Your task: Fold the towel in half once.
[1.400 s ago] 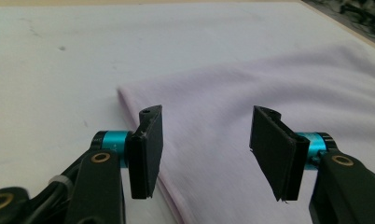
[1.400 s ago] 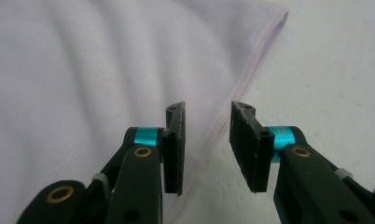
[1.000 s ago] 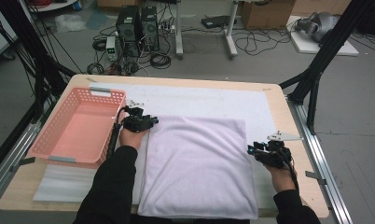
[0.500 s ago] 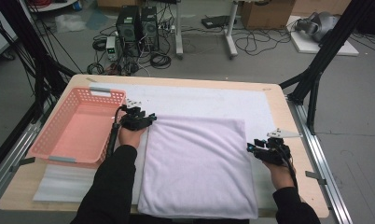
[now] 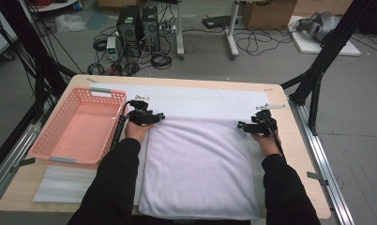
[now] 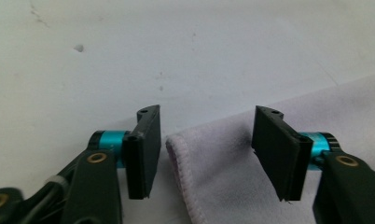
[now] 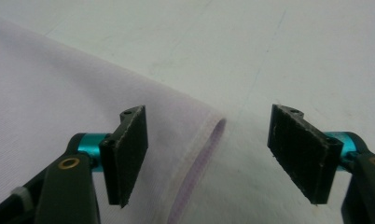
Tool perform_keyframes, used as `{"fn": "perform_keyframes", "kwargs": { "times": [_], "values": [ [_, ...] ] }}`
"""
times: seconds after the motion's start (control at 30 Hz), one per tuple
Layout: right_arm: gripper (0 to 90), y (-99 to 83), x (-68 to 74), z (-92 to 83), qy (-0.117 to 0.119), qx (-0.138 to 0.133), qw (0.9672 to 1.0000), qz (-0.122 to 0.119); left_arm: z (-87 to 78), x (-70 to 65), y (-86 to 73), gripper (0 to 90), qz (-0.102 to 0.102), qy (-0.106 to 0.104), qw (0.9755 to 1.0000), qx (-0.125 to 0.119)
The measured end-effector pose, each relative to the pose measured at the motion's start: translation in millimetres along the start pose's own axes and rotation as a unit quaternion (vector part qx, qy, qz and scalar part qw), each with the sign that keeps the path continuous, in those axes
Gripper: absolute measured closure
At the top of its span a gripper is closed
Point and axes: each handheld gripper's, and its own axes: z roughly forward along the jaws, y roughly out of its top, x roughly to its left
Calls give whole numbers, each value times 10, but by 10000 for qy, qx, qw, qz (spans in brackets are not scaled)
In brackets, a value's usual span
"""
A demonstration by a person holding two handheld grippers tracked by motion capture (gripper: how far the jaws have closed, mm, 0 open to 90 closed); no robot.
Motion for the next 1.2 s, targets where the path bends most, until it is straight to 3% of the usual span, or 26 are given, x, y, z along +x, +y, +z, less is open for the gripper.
{"fn": "perform_keyframes", "kwargs": {
  "times": [0.07, 0.1, 0.17, 0.23, 0.27, 0.3, 0.33, 0.43, 0.5, 0.57, 0.67, 0.83, 0.97, 1.1, 1.2],
  "values": [
    [298, 12, -15, 80, -30, 79, 10000, -7, 0, -4, -14, 552, 310, 20, 9995, 33],
    [372, 11, -27, 111, -61, 129, 9999, -1, -5, 0, -14, 594, 356, 38, 9994, 35],
    [456, -9, -62, 160, -31, 190, 9998, -23, -6, 20, -21, 779, 336, -148, 9993, 41],
    [643, -9, -85, 160, -19, 117, 9999, -59, -8, 17, -23, 828, 385, -221, 9990, 58],
    [777, -12, -91, 161, 131, 106, 9998, -47, -10, 26, -23, 835, 322, -254, 9991, 53],
    [827, -11, -86, 168, 286, 93, 9995, -77, -12, 42, -24, 839, 256, -291, 9992, 43],
    [857, -4, -66, 167, 242, 108, 9995, -171, -18, 55, -24, 842, 163, -305, 9994, 22],
    [873, 19, -73, 146, 118, 106, 9995, -261, -49, 95, -7, 848, -7, -280, 9996, -99],
    [874, 35, -110, 106, 4, -15, 9997, -245, -81, 84, 31, 851, 21, -222, 9992, -324],
    [875, 58, -120, 86, -86, -134, 9991, -381, -92, 52, 60, 852, 40, -126, 9985, -528],
    [875, 115, -109, 80, -249, -343, 9975, -565, -86, 68, 99, 852, -158, -5, 9979, -635],
    [874, 261, -105, 99, -566, -599, 9950, -562, -73, 71, 307, 851, -31, 73, 9966, -819],
    [874, 354, -113, 170, -774, -691, 9934, -481, -7, 74, 418, 850, -39, 227, 9957, -895],
    [873, 432, -85, 256, -968, -609, 9918, -563, 78, 110, 390, 842, -46, 300, 9964, -787],
    [845, 431, -84, 342, -1012, -555, 9920, -508, 124, 92, 341, 687, 31, 508, 9972, -550]
  ]
}}
